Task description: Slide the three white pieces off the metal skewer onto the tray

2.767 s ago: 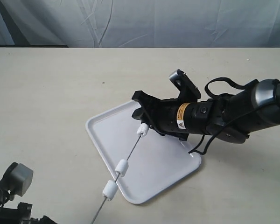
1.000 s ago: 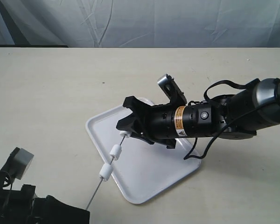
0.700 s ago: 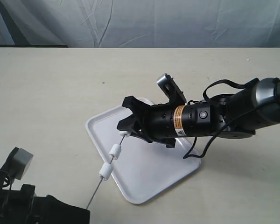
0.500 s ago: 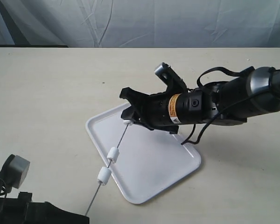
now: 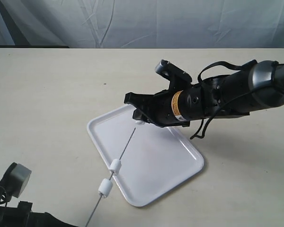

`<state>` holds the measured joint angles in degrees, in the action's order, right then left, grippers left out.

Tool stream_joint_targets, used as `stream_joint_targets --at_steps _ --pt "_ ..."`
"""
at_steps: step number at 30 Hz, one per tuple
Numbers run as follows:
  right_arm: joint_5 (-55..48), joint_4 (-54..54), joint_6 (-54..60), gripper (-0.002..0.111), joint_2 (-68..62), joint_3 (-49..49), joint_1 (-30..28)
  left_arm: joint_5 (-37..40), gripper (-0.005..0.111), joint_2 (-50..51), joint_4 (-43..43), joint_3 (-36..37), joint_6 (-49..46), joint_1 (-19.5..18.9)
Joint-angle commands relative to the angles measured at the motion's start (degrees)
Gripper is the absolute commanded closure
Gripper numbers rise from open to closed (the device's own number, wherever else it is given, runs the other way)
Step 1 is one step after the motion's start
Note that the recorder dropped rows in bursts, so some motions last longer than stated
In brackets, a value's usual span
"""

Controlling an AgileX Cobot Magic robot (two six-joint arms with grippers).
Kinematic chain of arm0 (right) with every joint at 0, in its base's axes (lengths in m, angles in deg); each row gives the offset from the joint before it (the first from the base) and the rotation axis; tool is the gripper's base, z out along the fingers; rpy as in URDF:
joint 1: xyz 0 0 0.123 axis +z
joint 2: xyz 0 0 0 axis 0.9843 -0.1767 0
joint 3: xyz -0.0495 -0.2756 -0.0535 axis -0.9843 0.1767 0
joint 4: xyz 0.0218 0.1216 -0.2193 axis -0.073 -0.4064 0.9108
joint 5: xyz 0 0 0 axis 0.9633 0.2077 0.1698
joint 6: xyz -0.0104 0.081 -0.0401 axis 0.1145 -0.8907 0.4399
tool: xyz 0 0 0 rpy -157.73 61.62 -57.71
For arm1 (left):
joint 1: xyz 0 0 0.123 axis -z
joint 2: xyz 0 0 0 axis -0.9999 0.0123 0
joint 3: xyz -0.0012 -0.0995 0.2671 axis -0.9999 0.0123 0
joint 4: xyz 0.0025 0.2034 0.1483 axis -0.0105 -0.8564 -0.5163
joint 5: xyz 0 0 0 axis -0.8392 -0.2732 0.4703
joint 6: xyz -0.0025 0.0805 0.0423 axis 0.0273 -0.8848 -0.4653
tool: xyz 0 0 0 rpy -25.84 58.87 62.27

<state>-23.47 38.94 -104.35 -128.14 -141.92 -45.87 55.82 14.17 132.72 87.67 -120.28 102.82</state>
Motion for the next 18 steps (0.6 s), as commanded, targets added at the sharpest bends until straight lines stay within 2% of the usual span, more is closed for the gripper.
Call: stream_joint_targets --at_steps 1,3,8,10,15,18 --pt "1.38 0.99 0.06 0.091 0.04 -0.28 -0.32 -1.98 0.107 -0.27 0.54 0.19 -0.57 0.30" --pt "1.38 2.02 -0.53 0.088 0.04 -0.28 -0.32 -2.93 0.107 -0.27 0.54 0.19 -0.57 0.30" --pt "0.84 5.99 -6.30 0.059 0.04 -0.28 -0.32 -3.39 0.107 -0.27 0.54 0.19 -0.67 0.30" --pt "0.84 6.90 -7.68 0.060 0.04 -0.28 -0.32 -3.95 0.107 -0.27 0.54 0.19 -0.67 0.30" --pt "5.36 11.53 -10.95 0.072 0.04 -0.17 -0.32 -6.68 0.107 -0.27 0.54 -1.58 -0.52 0.30" --pt "8.16 13.40 -13.30 0.071 0.04 -0.17 -0.32 -7.43 0.107 -0.27 0.54 -3.59 0.22 0.30"
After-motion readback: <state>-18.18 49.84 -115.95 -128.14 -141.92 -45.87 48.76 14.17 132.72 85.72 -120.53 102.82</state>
